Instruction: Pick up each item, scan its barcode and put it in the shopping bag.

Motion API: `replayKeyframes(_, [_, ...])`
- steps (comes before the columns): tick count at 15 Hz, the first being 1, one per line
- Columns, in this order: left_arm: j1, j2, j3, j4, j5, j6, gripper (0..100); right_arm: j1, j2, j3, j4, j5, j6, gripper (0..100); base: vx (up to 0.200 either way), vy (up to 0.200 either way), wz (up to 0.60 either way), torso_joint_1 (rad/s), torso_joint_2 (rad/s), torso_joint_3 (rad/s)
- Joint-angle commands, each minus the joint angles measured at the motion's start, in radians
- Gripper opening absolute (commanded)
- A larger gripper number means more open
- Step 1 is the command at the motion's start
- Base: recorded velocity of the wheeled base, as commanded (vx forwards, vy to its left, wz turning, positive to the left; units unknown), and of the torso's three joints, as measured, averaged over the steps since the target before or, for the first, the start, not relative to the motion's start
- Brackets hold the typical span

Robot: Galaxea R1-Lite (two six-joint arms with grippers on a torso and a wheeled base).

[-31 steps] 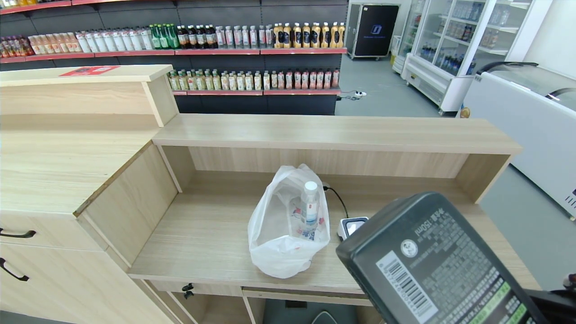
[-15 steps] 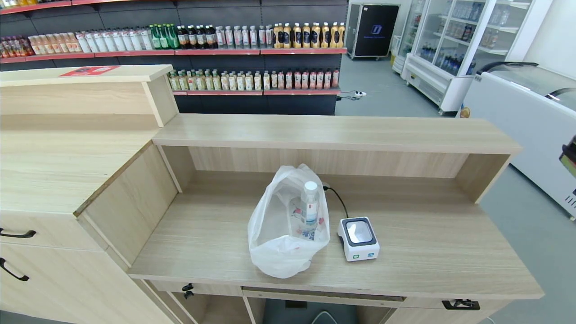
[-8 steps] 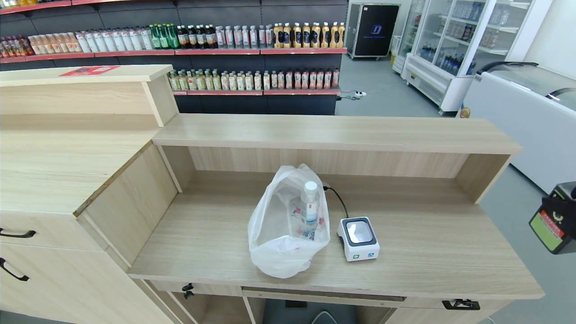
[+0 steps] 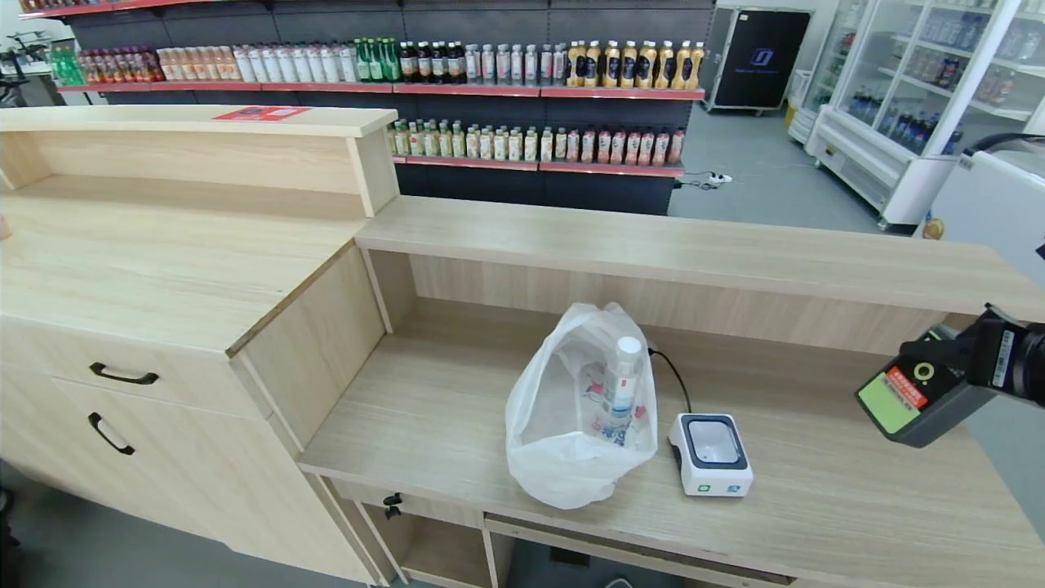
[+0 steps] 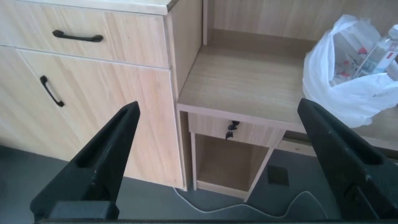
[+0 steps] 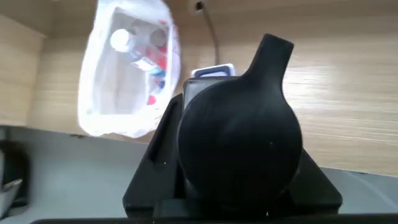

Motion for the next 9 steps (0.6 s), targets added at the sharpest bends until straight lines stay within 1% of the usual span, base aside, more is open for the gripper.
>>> replayKeyframes(1, [0.0, 0.0, -0.001, -0.001, 0.0, 0.0, 100, -0.133, 0.163, -0.05, 0.006, 0.122, 0.008, 0, 0.0, 0.0, 0.0, 0.0, 0.0, 0.0])
replayKeyframes(2, [0.0, 0.0, 0.001, -0.001, 0.0, 0.0, 100, -0.176, 0.214, -0.063, 0.01, 0.184, 0.005, 0, 0.0, 0.0, 0.0, 0.0, 0.0, 0.0])
replayKeyframes(4, [0.0, 0.0, -0.001, -0.001, 0.0, 0.0, 100, -0.224, 0.283, -0.073, 0.012, 0.236, -0.006, 0, 0.0, 0.0, 0.0, 0.0, 0.0, 0.0])
replayKeyframes(5, [0.0, 0.0, -0.001, -0.001, 0.0, 0.0, 100, -0.254, 0.326, -0.076, 0.01, 0.287, -0.032, 0, 0.0, 0.0, 0.0, 0.0, 0.0, 0.0])
replayKeyframes(6, [0.0, 0.0, -0.001, -0.001, 0.0, 0.0, 100, -0.263, 0.344, -0.077, 0.01, 0.305, -0.046, 0, 0.0, 0.0, 0.0, 0.0, 0.0, 0.0])
replayKeyframes(9, [0.0, 0.0, -0.001, -0.001, 0.0, 0.0, 100, -0.293, 0.443, -0.1, 0.01, 0.414, -0.162, 0, 0.0, 0.0, 0.0, 0.0, 0.0, 0.0])
